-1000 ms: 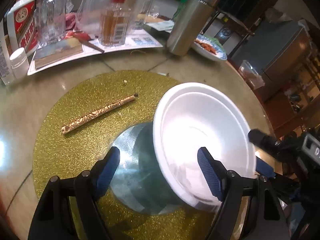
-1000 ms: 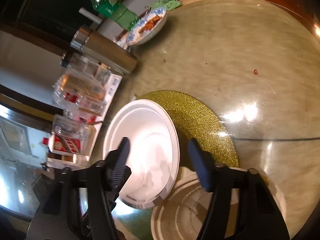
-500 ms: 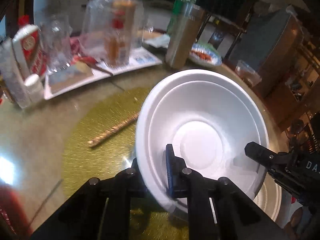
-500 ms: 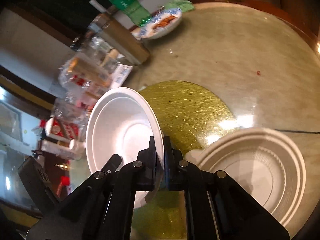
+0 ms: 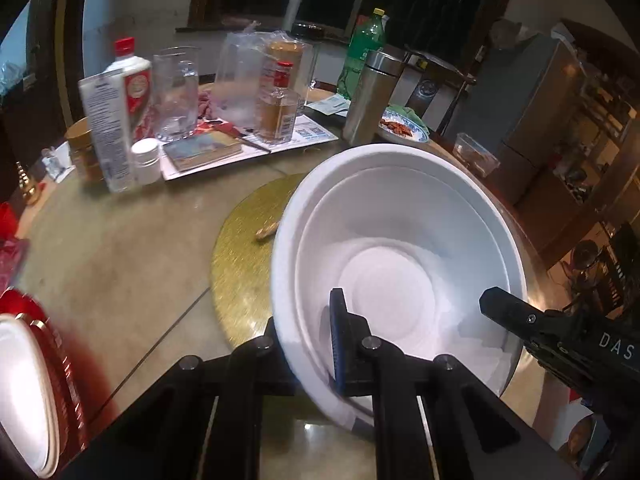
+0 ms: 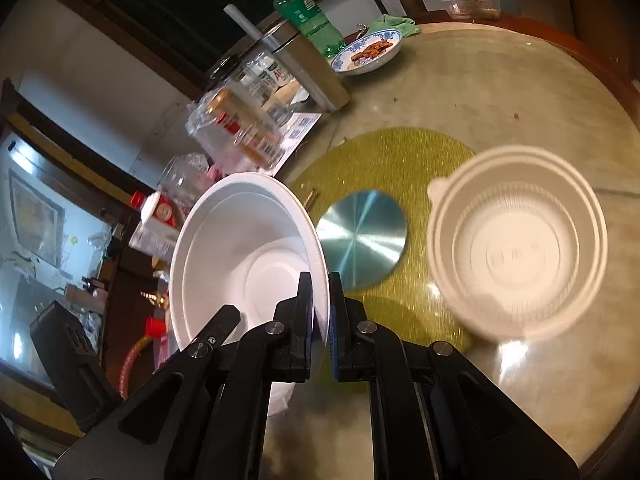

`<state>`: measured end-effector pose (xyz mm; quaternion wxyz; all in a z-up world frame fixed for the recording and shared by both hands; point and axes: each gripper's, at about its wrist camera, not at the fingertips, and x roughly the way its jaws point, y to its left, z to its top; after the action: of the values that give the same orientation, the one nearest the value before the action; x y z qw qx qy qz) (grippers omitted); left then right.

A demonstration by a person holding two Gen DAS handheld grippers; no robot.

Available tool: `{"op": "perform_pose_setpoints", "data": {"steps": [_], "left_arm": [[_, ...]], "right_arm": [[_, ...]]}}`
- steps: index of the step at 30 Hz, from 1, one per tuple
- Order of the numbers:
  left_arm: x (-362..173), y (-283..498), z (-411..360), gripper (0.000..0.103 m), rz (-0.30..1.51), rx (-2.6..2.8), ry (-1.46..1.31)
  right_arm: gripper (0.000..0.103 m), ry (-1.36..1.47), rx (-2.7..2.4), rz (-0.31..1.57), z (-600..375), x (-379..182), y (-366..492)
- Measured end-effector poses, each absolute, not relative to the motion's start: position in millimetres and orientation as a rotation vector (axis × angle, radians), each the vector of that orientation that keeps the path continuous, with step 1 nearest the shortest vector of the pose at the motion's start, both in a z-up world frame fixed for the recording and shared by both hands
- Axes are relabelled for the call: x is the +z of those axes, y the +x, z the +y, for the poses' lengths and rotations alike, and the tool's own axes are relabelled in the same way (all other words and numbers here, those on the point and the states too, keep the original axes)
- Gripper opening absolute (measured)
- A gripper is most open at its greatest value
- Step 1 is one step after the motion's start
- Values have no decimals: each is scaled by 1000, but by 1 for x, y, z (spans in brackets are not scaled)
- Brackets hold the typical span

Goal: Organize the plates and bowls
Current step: 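Lift both white bowls and carry them toward the red plate stack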

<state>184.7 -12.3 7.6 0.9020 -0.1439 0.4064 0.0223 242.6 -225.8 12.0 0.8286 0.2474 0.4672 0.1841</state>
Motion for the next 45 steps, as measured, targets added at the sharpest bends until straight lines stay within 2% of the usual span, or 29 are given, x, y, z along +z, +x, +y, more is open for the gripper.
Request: {"op": "perform_pose_setpoints", "data": {"steps": [15, 45], "left_arm": [[-7, 113, 3, 10, 859, 20, -273], [9, 52, 72, 10, 776, 93, -313]], "right_arm": [[6, 540, 375, 1010, -210, -10, 155], [7, 431, 508, 966, -133, 11, 114]]}}
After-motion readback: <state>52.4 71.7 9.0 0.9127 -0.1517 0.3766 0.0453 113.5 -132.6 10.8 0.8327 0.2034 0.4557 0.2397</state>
